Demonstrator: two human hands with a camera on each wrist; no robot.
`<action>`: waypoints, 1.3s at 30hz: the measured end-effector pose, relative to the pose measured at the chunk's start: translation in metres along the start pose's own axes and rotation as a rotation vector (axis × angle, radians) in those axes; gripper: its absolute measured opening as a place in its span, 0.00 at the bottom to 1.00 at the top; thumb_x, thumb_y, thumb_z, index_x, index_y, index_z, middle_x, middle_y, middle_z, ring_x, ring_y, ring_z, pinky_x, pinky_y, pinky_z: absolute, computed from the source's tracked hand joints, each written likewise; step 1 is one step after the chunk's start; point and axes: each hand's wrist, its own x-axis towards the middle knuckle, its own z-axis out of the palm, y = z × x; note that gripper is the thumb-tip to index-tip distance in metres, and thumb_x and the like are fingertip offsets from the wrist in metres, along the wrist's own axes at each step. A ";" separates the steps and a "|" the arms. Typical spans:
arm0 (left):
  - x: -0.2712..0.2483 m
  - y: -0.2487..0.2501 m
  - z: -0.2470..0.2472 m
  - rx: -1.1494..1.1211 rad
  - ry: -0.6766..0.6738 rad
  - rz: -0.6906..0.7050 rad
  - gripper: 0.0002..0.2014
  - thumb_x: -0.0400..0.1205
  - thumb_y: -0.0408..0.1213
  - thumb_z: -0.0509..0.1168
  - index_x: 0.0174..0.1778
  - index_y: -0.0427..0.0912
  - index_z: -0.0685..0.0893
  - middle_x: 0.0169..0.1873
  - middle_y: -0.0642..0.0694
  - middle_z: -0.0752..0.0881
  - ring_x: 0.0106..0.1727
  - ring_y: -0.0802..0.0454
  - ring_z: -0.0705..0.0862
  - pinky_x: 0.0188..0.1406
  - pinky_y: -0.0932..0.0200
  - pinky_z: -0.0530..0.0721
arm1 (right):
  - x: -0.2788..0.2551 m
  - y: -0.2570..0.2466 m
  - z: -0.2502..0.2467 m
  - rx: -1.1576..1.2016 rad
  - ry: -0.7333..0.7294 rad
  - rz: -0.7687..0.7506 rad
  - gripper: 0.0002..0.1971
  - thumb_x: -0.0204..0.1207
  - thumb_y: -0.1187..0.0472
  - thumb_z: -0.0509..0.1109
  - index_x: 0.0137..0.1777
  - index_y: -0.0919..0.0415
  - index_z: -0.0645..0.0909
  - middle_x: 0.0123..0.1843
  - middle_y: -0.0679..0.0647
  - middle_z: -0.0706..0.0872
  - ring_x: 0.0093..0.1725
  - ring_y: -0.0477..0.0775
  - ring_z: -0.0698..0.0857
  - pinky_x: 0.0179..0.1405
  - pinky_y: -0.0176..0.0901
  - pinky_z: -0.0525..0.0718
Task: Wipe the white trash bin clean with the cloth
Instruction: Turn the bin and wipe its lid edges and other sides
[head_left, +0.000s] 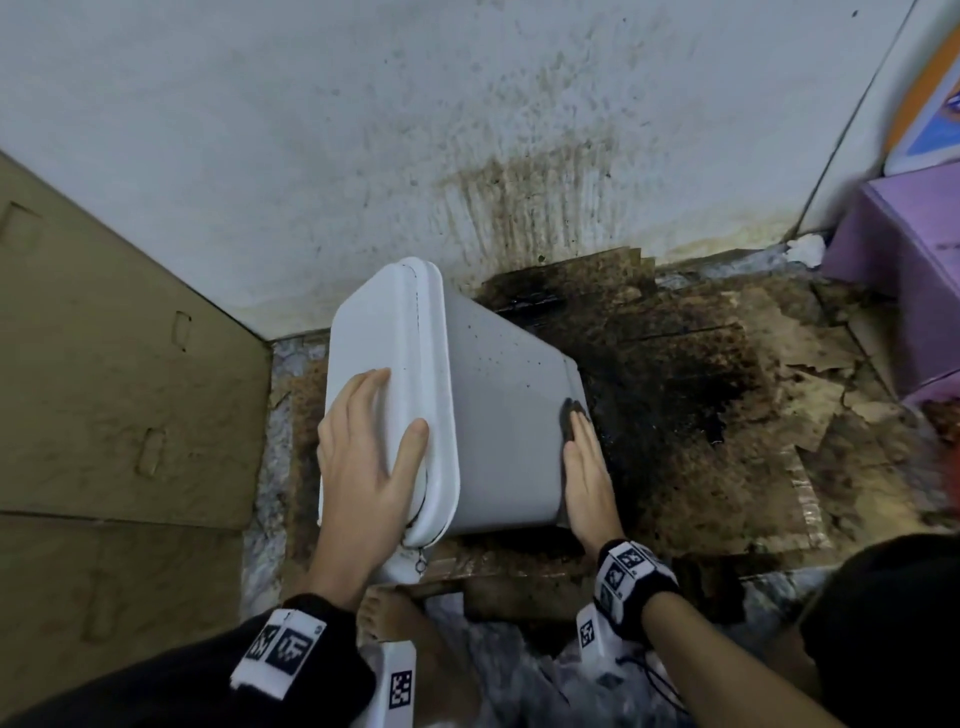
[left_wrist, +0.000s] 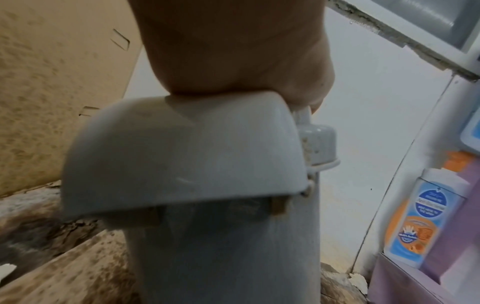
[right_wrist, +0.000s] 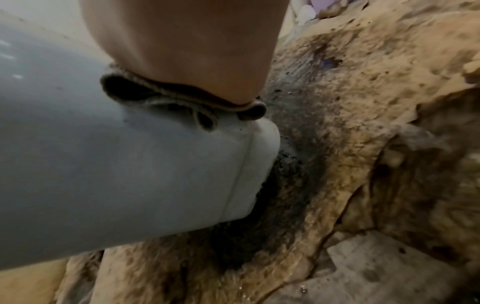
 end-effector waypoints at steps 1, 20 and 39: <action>0.000 0.001 0.001 0.009 0.002 0.005 0.29 0.88 0.59 0.56 0.84 0.52 0.68 0.81 0.53 0.68 0.84 0.51 0.64 0.84 0.44 0.63 | 0.001 -0.001 0.000 0.017 0.007 0.020 0.26 0.92 0.51 0.48 0.89 0.49 0.59 0.90 0.42 0.59 0.89 0.42 0.56 0.90 0.55 0.54; -0.001 -0.011 -0.005 0.018 0.012 -0.009 0.30 0.87 0.61 0.55 0.83 0.50 0.68 0.80 0.54 0.68 0.83 0.51 0.63 0.84 0.45 0.63 | -0.027 -0.036 0.023 -0.048 -0.033 -0.362 0.25 0.92 0.62 0.50 0.89 0.58 0.62 0.90 0.48 0.62 0.90 0.47 0.58 0.90 0.50 0.56; 0.000 -0.009 -0.005 0.024 -0.001 0.014 0.31 0.86 0.61 0.56 0.84 0.49 0.68 0.80 0.55 0.68 0.84 0.49 0.63 0.85 0.42 0.63 | -0.069 -0.126 0.054 0.037 -0.054 -0.406 0.26 0.92 0.55 0.48 0.88 0.56 0.63 0.90 0.45 0.62 0.90 0.43 0.55 0.89 0.41 0.53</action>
